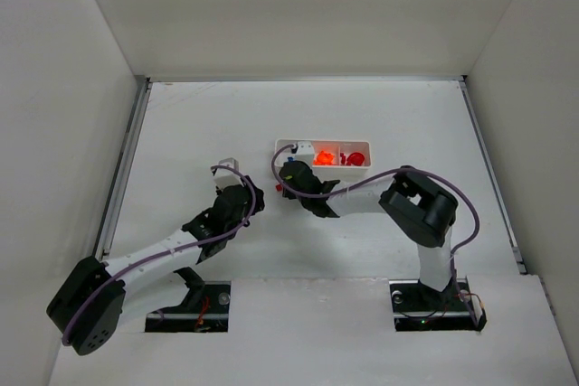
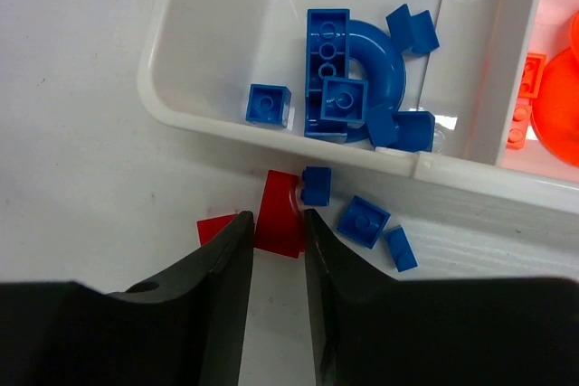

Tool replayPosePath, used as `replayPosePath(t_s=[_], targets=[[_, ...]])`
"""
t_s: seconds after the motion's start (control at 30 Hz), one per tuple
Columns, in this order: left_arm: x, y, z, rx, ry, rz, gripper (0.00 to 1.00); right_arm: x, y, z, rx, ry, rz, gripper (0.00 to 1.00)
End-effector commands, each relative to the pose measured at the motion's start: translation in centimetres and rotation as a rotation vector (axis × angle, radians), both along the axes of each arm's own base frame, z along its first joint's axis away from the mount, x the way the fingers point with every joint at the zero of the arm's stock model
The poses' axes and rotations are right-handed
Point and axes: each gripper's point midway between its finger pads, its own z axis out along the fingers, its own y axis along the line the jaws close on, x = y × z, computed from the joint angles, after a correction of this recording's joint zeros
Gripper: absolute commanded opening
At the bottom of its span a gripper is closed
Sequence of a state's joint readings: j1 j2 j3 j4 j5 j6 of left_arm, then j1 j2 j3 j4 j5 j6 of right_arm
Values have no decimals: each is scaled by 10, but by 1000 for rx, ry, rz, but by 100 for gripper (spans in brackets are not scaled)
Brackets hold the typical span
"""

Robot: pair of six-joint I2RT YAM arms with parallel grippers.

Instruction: Sort the legos into containers by color

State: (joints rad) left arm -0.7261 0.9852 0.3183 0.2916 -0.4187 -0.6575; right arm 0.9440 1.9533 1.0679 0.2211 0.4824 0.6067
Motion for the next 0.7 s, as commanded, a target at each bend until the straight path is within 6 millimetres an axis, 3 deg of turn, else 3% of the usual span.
replayPosePath(t_s=[0.0, 0.13, 0.5, 0.67], targets=[[-1, -2, 2, -23, -12, -1, 39, 5, 8, 7, 34, -20, -22, 30], [-1, -6, 4, -26, -14, -11, 39, -4, 5, 15, 49, -30, -29, 24], [4, -47, 21, -35, -38, -86, 37, -29, -19, 86, 157, -124, -28, 23], [10, -78, 18, 15, -26, -138, 36, -14, -59, 101, 163, -163, -93, 23]])
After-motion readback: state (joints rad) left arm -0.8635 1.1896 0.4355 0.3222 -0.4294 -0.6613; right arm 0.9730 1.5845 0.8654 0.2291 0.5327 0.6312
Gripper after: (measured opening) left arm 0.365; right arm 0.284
